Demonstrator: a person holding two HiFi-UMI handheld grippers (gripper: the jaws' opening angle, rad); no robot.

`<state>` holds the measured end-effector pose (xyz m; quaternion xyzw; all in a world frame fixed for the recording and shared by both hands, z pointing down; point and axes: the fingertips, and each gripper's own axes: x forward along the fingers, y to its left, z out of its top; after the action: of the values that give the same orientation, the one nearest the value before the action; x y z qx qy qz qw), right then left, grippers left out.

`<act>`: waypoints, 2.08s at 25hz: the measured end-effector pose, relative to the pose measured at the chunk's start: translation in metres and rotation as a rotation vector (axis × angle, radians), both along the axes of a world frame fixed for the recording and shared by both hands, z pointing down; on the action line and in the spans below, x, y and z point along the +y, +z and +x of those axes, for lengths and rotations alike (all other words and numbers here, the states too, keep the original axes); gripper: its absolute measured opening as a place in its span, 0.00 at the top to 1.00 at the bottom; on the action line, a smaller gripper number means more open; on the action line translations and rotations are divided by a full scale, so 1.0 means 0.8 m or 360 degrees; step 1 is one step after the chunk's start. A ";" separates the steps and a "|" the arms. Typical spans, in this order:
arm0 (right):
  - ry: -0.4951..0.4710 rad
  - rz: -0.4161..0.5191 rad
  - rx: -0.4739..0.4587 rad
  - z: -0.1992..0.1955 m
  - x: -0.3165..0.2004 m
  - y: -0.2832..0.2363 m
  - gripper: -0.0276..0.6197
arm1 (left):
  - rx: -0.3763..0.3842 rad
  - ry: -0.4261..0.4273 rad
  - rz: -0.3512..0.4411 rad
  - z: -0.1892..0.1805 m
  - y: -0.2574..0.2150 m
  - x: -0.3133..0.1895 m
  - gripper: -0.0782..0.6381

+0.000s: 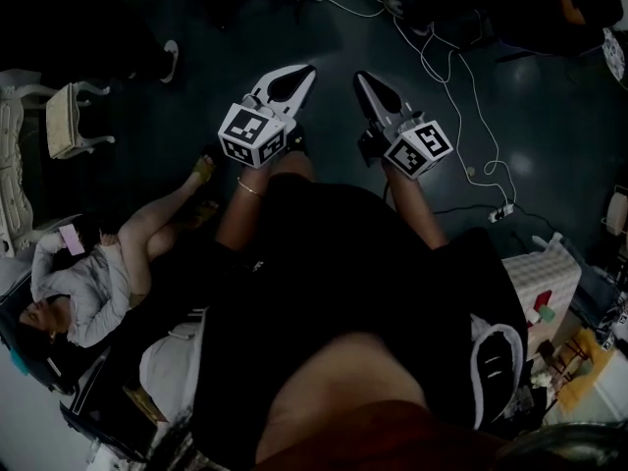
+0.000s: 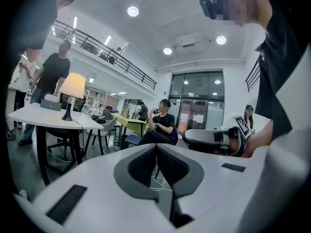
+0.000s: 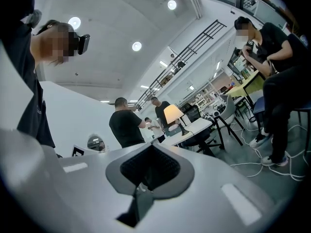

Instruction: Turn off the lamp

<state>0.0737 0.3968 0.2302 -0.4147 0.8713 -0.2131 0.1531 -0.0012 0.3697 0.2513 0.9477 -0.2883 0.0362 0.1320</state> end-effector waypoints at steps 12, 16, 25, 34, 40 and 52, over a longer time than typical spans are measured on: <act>0.0076 -0.0041 0.0020 -0.029 -0.086 -0.003 0.95 | 0.0051 0.0059 -0.0052 -0.031 0.002 -0.092 0.88; 0.0114 -0.0036 0.0021 -0.041 -0.116 -0.005 0.95 | 0.0059 0.0070 -0.0040 -0.048 -0.002 -0.126 0.88; 0.0185 -0.0031 0.0022 -0.053 -0.167 -0.011 0.95 | 0.0071 0.0116 -0.0044 -0.065 -0.006 -0.184 0.88; 0.0187 -0.0062 0.0013 -0.051 -0.194 0.000 0.95 | 0.0082 0.0094 -0.0060 -0.070 0.004 -0.214 0.88; 0.0079 -0.0042 0.0002 -0.057 -0.232 0.002 0.95 | 0.0052 -0.0021 -0.0060 -0.087 0.010 -0.243 0.88; -0.0088 -0.0087 -0.0014 -0.047 -0.333 0.018 0.95 | 0.0035 -0.0185 -0.0118 -0.079 0.027 -0.324 0.88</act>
<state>0.0357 0.1304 0.2444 -0.3936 0.8756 -0.2427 0.1397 -0.0648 0.1107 0.2730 0.9241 -0.3399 0.0288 0.1720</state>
